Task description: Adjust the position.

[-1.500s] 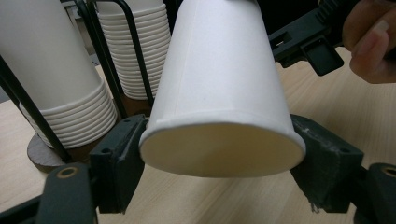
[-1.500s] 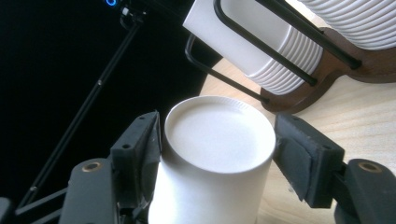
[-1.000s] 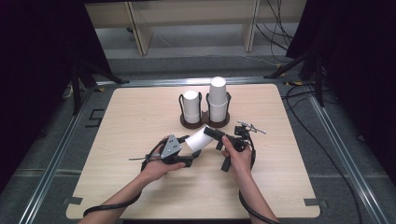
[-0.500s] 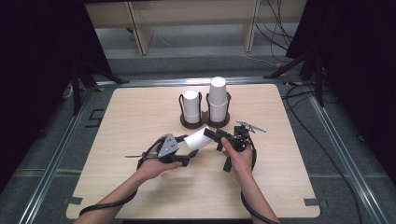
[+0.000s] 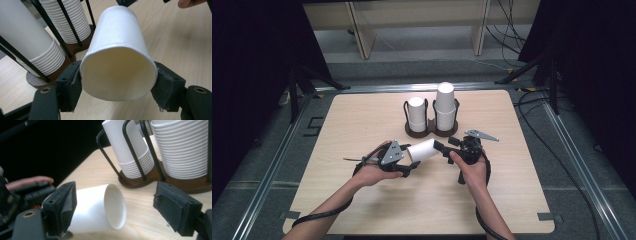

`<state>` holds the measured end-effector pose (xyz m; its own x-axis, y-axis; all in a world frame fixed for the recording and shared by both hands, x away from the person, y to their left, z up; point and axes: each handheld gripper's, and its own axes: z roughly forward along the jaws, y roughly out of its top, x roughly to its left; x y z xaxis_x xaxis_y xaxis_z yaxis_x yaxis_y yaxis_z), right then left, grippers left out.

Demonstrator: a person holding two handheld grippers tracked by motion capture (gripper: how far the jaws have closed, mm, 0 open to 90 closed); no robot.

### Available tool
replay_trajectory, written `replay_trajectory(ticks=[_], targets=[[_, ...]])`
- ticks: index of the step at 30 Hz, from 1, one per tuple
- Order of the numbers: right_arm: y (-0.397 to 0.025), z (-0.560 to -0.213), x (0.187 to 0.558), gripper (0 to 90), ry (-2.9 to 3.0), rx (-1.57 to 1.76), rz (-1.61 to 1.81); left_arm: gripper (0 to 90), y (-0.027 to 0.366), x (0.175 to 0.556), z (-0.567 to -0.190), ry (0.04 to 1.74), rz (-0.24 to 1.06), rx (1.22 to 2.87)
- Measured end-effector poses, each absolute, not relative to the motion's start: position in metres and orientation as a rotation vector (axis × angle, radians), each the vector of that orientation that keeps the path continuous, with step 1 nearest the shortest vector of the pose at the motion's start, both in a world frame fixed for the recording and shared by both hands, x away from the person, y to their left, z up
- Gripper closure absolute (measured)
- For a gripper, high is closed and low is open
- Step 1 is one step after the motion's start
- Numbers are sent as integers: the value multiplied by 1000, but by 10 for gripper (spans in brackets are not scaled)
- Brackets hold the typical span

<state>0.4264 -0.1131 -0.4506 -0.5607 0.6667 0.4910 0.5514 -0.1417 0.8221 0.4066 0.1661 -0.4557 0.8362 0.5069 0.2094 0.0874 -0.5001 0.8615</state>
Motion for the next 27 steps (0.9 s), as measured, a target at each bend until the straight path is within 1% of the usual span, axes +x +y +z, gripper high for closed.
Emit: replay_trajectory(ticks=[8, 10, 13, 15, 16, 18, 23, 24, 25, 27], targets=[[-114, -451, 423, 210, 2056, 1319, 1734, 311, 172, 411, -449, 414, 543, 2107], [-114, -450, 422, 218, 2100, 1286, 1689, 311, 175, 412, -446, 385, 541, 2151], [-113, -450, 420, 219, 2149, 1201, 1643, 311, 177, 414, -443, 372, 531, 2161], [-112, -451, 420, 221, 2161, 1182, 1611, 311, 180, 417, -439, 344, 534, 2196], [-112, -452, 419, 226, 2197, 1140, 1571, 311, 180, 417, -438, 349, 516, 2188], [-112, -452, 418, 229, 2221, 1127, 1576, 311, 182, 419, -435, 319, 505, 2228], [-108, -454, 416, 236, 2322, 963, 1436, 311, 185, 425, -430, 256, 479, 2306], [-106, -455, 413, 236, 2348, 1000, 1450, 311, 185, 425, -429, 247, 482, 2311], [-106, -455, 415, 235, 2371, 926, 1407, 311, 185, 425, -429, 245, 486, 2318], [-105, -455, 415, 234, 2404, 897, 1378, 311, 185, 426, -428, 233, 486, 2335]])
